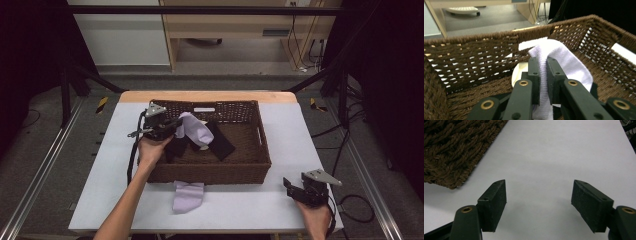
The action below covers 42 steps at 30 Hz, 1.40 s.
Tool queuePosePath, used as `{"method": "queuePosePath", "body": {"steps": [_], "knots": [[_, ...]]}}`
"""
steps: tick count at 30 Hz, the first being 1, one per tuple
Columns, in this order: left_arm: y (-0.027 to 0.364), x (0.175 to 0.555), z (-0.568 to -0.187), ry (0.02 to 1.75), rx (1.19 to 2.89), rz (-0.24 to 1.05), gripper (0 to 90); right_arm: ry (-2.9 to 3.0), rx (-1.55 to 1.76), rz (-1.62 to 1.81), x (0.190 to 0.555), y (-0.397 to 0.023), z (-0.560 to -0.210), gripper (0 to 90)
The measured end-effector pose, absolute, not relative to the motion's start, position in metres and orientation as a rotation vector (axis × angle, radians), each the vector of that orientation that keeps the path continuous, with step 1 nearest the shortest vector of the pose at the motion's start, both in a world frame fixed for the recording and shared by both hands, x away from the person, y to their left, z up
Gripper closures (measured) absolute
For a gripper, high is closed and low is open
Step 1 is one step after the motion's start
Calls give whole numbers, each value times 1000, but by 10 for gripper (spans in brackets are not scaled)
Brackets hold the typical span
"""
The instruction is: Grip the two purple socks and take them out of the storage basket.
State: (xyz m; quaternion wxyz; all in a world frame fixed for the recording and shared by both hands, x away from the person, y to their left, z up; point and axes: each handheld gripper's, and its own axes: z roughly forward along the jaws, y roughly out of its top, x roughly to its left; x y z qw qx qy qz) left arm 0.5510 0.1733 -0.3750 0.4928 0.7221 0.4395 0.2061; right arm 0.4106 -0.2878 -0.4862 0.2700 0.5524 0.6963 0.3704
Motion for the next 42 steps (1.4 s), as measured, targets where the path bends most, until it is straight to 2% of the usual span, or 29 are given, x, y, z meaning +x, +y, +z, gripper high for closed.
{"method": "queuePosePath", "body": {"steps": [7, 26, 42], "knots": [[177, 527, -355, 991, 1689, 557, 816, 1876, 1491, 999, 410, -287, -486, 284], [199, 443, -299, 752, 1574, 555, 817, 1871, 1485, 999, 410, -288, -486, 284], [215, 390, -296, 655, 1591, 539, 816, 1871, 1487, 998, 410, -287, -486, 284]]}}
